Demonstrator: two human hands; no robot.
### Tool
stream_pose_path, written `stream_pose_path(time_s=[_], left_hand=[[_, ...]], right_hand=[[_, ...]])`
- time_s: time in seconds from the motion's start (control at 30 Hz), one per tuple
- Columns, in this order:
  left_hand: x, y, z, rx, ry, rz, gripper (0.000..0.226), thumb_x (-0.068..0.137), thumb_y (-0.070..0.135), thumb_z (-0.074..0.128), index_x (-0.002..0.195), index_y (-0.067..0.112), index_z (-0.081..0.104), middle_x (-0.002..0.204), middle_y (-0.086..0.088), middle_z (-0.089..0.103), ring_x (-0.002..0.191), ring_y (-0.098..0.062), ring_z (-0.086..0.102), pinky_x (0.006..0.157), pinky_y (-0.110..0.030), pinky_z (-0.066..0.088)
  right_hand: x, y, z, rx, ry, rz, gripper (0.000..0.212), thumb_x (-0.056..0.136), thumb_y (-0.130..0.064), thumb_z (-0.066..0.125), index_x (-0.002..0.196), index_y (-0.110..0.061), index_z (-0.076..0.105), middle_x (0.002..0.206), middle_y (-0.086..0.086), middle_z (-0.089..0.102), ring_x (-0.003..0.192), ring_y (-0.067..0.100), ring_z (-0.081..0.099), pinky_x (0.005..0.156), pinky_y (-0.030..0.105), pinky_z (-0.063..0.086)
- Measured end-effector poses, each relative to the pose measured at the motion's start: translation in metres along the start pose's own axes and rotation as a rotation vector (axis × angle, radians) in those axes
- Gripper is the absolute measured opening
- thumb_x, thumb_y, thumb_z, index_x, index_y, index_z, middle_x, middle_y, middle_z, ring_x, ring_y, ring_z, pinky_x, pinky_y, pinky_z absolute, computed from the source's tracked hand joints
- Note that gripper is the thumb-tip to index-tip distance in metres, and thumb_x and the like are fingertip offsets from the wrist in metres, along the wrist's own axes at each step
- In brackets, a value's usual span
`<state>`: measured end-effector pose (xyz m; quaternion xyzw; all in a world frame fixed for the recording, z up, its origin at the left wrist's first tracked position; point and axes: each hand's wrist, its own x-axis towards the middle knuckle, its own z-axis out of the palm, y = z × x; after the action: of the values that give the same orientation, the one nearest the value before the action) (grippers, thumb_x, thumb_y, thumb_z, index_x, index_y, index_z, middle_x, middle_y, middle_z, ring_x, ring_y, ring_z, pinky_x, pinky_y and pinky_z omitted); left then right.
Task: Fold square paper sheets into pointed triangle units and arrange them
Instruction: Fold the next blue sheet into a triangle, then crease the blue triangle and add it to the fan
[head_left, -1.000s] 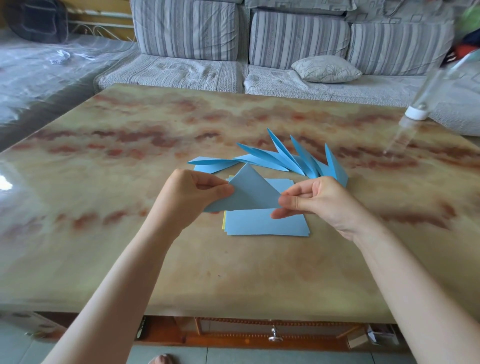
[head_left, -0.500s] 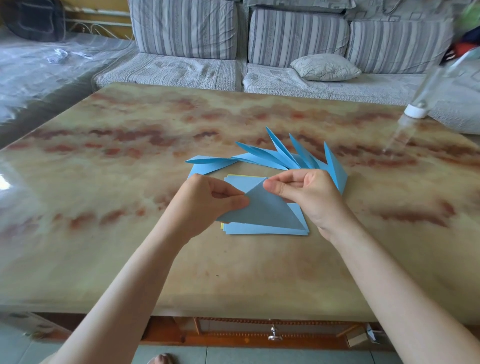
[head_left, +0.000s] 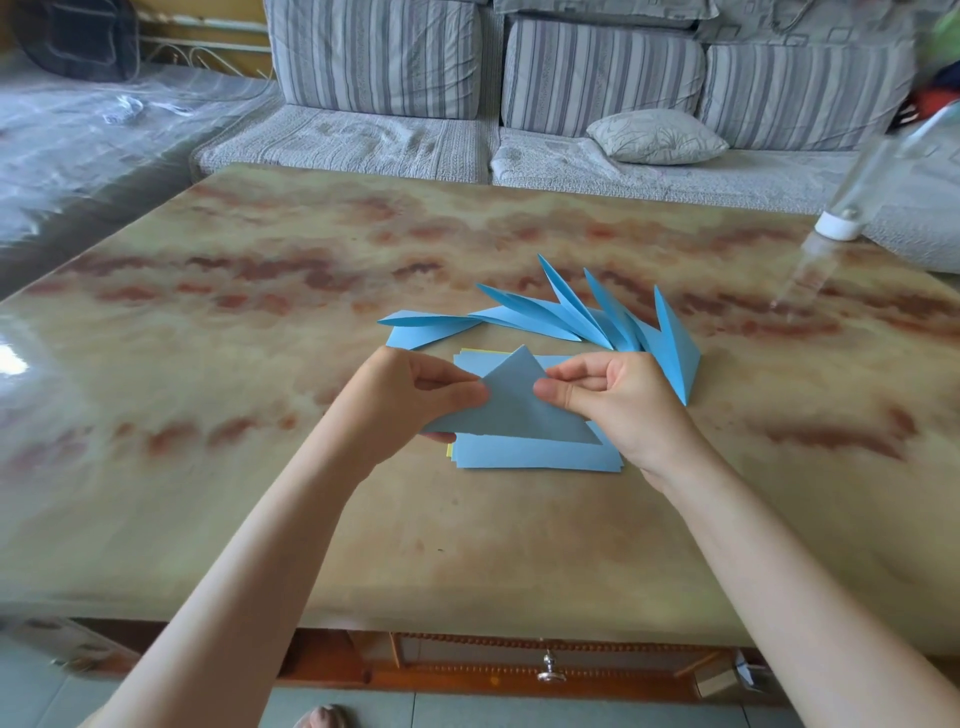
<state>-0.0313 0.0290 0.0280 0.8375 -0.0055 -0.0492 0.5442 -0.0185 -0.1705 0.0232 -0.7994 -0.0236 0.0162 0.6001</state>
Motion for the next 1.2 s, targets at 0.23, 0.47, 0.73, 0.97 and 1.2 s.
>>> stream_pose_path(time_s=[0.23,0.47,0.73,0.97,1.2], left_hand=[[0.002,-0.005,-0.015,-0.016,-0.076,-0.031,0.007,0.084,0.014,0.07,0.087,0.016,0.076,0.077,-0.002,0.075,0.077,-0.023,0.072,0.073,-0.026,0.059],[0.002,-0.008,-0.014,0.063,-0.012,0.013,0.008,0.086,0.017,0.069,0.083,0.017,0.076,0.066,0.0,0.073,0.058,-0.015,0.061,0.055,-0.018,0.049],[0.004,-0.01,-0.017,-0.04,0.044,0.039,0.006,0.083,0.013,0.071,0.086,0.017,0.075,0.073,-0.003,0.075,0.078,-0.031,0.071,0.079,-0.035,0.055],[0.002,-0.01,-0.025,-0.123,-0.013,0.003,0.01,0.084,0.003,0.068,0.09,0.01,0.072,0.082,-0.008,0.076,0.082,-0.024,0.073,0.072,-0.021,0.057],[0.006,-0.013,-0.029,-0.178,0.159,-0.01,0.013,0.084,-0.001,0.067,0.083,0.012,0.07,0.066,-0.002,0.073,0.057,-0.009,0.07,0.065,-0.015,0.055]], right_hand=[[0.002,0.001,0.001,0.008,0.04,-0.022,0.011,0.083,-0.01,0.072,0.079,-0.02,0.07,0.078,0.001,0.073,0.072,0.011,0.067,0.078,0.03,0.053],[0.002,0.003,0.003,0.004,0.046,-0.017,0.007,0.085,-0.013,0.071,0.081,-0.018,0.069,0.081,0.003,0.074,0.072,0.013,0.067,0.075,0.027,0.053],[0.0,0.0,-0.01,0.118,-0.079,0.088,0.014,0.077,-0.002,0.073,0.086,-0.002,0.062,0.061,0.007,0.07,0.047,0.016,0.064,0.053,0.024,0.057],[0.003,0.003,-0.014,0.152,-0.058,0.077,0.016,0.077,-0.001,0.073,0.089,0.001,0.063,0.061,0.01,0.07,0.046,0.016,0.063,0.052,0.023,0.055],[0.005,0.008,-0.012,0.084,-0.051,0.055,0.013,0.084,-0.023,0.07,0.094,-0.014,0.066,0.082,0.006,0.075,0.066,0.02,0.071,0.065,0.033,0.058]])
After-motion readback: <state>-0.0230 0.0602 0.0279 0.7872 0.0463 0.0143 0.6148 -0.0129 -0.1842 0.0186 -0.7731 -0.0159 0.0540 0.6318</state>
